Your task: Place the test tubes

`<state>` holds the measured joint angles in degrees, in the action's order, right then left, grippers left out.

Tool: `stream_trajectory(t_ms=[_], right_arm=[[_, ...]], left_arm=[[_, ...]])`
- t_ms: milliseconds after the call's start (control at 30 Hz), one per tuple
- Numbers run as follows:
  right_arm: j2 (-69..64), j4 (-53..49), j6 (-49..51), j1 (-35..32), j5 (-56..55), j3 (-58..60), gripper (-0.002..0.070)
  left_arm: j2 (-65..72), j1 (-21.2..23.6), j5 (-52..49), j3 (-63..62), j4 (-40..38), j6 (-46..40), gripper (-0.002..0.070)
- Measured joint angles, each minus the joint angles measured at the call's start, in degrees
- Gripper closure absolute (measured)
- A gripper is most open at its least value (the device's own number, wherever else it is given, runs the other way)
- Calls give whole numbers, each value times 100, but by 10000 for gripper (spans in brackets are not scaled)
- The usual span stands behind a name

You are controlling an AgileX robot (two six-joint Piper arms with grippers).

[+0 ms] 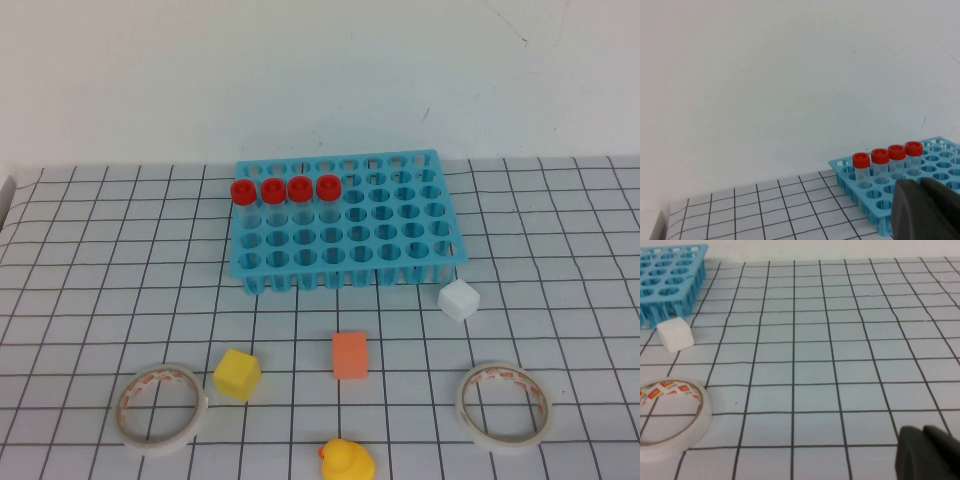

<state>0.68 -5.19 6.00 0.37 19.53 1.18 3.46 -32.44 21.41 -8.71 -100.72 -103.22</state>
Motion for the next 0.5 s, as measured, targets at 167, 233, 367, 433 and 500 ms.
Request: stream_trajectory(t_ms=[167,233,367,433,500], right_arm=[[0,-13,-46,0,9,0,678],[0,-13,-56,0,9,0,678],[0,-13,-56,0,9,-9,678],[0,-13,-56,0,9,-9,678],[0,-16,-56,0,9,-9,678]], left_arm=[[0,0,0,0,0,0,676],[0,0,0,0,0,0,676],[0,0,0,0,0,0,676],[0,0,0,0,0,0,676],[0,0,0,0,0,0,676]])
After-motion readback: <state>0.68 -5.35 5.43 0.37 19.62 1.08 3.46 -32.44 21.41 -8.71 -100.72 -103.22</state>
